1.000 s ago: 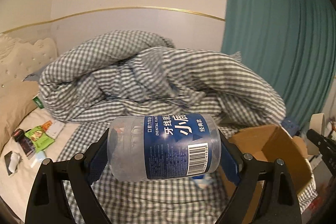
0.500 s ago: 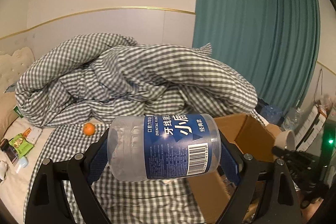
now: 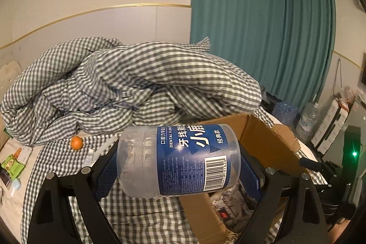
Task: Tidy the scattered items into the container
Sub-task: 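Carry the bottle and tape roll over the box and release both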
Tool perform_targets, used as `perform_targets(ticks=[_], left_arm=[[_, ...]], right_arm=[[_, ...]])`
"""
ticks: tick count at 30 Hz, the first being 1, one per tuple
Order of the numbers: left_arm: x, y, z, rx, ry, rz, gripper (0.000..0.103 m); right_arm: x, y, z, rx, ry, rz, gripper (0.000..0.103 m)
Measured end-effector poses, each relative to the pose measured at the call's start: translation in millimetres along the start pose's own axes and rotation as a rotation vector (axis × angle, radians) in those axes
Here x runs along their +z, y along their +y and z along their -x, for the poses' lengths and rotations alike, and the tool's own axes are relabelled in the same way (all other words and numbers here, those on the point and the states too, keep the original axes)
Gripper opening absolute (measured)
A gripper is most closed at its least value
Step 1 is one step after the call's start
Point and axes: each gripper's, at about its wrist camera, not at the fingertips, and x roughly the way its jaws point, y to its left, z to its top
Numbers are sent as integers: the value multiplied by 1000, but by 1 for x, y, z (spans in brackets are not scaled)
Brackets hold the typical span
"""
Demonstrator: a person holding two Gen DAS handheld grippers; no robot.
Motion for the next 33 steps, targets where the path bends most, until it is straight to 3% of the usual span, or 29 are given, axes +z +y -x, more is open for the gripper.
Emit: perform_targets(ticks=[8, 15, 25, 33], left_arm=[[-2, -34, -11, -37, 13, -39, 92], [-6, -69, -39, -89, 72, -63, 92], [-16, -105, -70, -123, 141, -123, 92], [-16, -104, -65, -126, 112, -136, 103]], right_arm=[[3, -21, 31, -11, -65, -30, 88], [3, -44, 61, -40, -141, -85, 90], [-2, -67, 81, -73, -168, -128, 91], [-4, -71, 84, -88, -177, -149, 92]])
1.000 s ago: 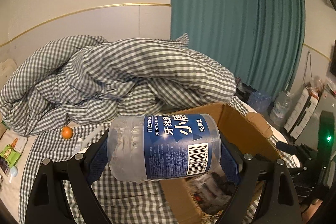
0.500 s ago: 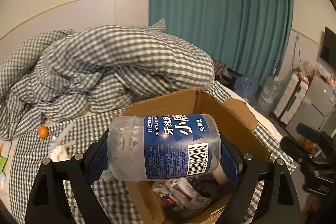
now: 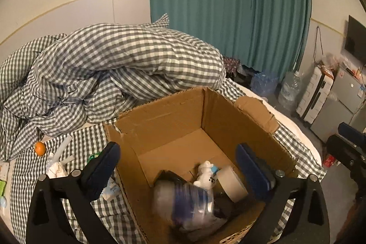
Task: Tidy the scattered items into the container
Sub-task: 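Carry the bottle and tape roll over the box and release both, then move both grippers back over the remaining items on the bed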
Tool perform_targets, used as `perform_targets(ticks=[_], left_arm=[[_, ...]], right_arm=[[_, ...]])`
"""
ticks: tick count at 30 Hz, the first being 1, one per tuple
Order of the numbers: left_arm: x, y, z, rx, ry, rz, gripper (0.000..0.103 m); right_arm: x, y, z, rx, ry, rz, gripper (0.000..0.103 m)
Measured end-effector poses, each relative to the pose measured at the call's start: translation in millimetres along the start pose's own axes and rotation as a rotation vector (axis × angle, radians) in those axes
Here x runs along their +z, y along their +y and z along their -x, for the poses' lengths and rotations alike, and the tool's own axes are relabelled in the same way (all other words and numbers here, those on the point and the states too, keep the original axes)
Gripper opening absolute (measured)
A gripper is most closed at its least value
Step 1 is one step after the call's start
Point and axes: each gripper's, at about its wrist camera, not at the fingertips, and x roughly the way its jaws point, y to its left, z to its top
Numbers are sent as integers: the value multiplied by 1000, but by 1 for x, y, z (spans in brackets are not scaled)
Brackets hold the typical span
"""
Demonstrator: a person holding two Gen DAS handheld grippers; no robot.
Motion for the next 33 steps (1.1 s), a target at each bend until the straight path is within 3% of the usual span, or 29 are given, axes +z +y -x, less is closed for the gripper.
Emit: perform_targets(ticks=[10, 14, 33], left_arm=[[3, 27, 21, 59, -26, 37, 103], [0, 47, 31, 94, -32, 59, 103], [-41, 209, 110, 316, -97, 224, 103]], right_arm=[[2, 16, 5, 6, -15, 12, 93], [4, 31, 6, 16, -24, 17, 99], [9, 159, 0, 137, -57, 130, 103]])
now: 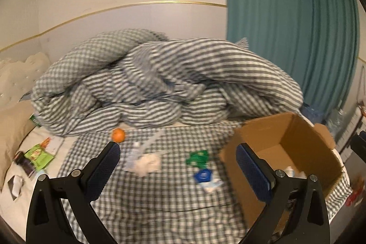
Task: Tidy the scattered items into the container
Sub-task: 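Move both grippers back over the remaining items on the bed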
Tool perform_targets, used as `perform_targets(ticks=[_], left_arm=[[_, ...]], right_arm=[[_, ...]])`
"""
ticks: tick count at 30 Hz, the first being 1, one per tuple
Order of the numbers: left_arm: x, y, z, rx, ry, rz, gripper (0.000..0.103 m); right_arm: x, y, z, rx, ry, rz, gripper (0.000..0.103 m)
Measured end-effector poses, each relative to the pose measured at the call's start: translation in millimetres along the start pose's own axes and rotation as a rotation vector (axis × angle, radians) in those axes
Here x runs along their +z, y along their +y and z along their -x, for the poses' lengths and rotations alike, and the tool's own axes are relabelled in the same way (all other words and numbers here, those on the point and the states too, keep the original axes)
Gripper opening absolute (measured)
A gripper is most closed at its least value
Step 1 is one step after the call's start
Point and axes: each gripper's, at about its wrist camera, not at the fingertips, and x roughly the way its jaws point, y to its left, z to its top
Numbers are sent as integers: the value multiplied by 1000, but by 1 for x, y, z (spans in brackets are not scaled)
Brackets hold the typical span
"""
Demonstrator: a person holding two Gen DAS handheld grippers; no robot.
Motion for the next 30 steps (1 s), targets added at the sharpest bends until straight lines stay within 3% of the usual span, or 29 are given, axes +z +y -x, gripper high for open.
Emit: perform_targets(ticks=[8, 15, 22, 30], left_arm=[[-9, 73, 10, 92, -6, 78, 103], [-15, 117, 18, 165, -15, 70, 103], [-23, 152, 11, 188, 20, 98, 103], [-30, 161, -4, 175, 47, 101, 103]], right_arm=[[5, 58, -14, 65, 10, 73, 103], [2, 108, -29, 137, 33, 116, 103], [-4, 145, -43, 170, 57, 164, 103], [-10, 165, -62, 190, 91, 181, 103]])
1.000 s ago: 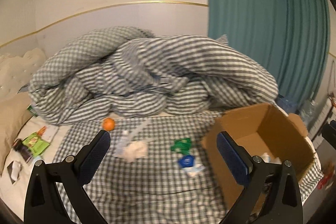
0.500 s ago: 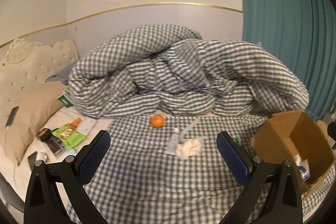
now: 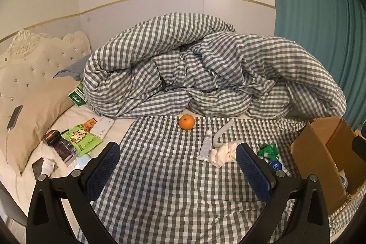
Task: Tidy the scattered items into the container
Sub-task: 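Move both grippers back over the remaining items on the bed, then grasp the blue Vinda tissue pack with the right gripper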
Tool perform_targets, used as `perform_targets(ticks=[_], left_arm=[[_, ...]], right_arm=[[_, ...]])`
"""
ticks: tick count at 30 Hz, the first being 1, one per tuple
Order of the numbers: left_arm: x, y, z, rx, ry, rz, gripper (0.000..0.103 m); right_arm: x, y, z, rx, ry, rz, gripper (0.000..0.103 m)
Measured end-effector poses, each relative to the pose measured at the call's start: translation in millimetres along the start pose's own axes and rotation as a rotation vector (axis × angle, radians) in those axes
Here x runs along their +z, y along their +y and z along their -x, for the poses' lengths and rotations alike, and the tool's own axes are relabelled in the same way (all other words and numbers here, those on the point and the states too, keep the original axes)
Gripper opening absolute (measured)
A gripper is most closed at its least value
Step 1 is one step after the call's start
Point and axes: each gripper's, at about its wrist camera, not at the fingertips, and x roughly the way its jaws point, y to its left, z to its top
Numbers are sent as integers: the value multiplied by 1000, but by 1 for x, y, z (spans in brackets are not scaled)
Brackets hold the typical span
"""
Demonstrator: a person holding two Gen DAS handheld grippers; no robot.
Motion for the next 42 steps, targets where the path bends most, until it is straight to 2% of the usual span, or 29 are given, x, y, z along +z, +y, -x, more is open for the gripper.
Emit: perform_targets(ticks=[8, 14, 28, 36, 40, 42], left_arm=[[-6, 7, -19, -1, 31, 7, 103], [-13, 10, -41, -4, 64, 12, 103], [-32, -4, -109, -16, 162, -4, 103], [-40, -18, -147, -36, 206, -12, 103], [-41, -28, -162, -50, 218, -20, 103], [-41, -33, -168, -60, 220, -21, 103]], right_arm=[[-13, 8, -39, 15, 57, 13, 103], [-32, 5, -81, 61, 127, 6, 103], [-86, -24, -203, -14, 376, 26, 102], [-101, -32, -239, -67, 425, 50, 101], [-104, -42, -257, -70, 467, 13, 81], [-107, -47, -265, -75, 489, 1, 78]])
